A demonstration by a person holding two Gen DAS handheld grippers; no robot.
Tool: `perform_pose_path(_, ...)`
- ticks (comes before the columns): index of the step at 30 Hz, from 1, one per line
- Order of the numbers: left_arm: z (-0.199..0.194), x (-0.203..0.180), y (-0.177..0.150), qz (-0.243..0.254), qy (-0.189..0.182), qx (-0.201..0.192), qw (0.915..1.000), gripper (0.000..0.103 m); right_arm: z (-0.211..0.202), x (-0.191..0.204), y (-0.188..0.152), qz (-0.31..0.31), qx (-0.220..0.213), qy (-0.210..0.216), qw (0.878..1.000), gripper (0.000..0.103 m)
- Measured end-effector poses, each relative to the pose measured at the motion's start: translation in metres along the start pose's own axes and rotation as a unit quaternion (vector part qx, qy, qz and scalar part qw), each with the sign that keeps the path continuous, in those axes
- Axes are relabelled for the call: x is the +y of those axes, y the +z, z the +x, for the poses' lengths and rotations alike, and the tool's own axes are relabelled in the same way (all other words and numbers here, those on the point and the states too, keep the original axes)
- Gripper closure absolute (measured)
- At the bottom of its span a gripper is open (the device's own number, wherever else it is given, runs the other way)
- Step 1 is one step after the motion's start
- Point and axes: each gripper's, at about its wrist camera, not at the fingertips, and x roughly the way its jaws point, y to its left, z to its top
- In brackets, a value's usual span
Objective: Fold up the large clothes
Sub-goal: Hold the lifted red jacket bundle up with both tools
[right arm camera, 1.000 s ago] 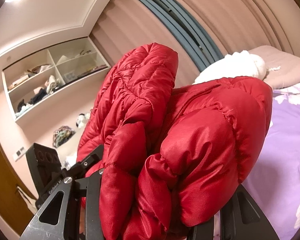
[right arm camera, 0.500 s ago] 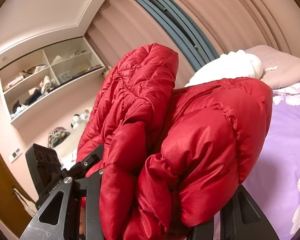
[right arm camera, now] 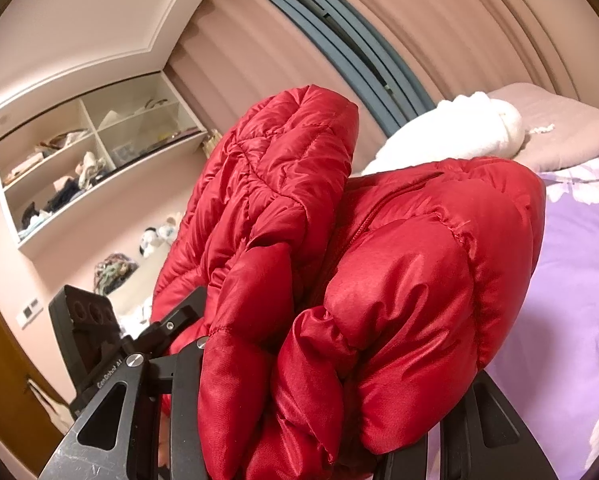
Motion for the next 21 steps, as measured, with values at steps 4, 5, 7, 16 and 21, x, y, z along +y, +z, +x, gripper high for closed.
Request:
perform_pose_path(4,-0.004,0.000,0.000,0.001,0.003,-0.004,1.0000,0.038,0.004,0.008,-0.001,-0.002,-0.001,-0.002,1.000,0.058)
perform_pose_path(5,-0.006,-0.001,0.000,0.002,0.005,-0.006,1.0000,0.038,0.005,0.010,-0.002,-0.003,-0.002,-0.001,1.000,0.058)
perform_pose_path(7,-0.009,-0.002,-0.001,0.006,0.010,-0.009,0.9999,0.038,0.007,0.013,-0.002,-0.006,-0.001,-0.001,1.000,0.058)
perform_pose_path(16,-0.009,0.001,-0.002,0.007,0.016,-0.012,0.9998,0.038,0.016,0.011,-0.001,-0.013,0.001,-0.005,1.000,0.058)
perform_pose_path(21,-0.006,0.002,-0.002,0.005,0.013,-0.010,0.9998,0.038,0.016,0.009,-0.001,-0.013,0.001,-0.009,1.000,0.058)
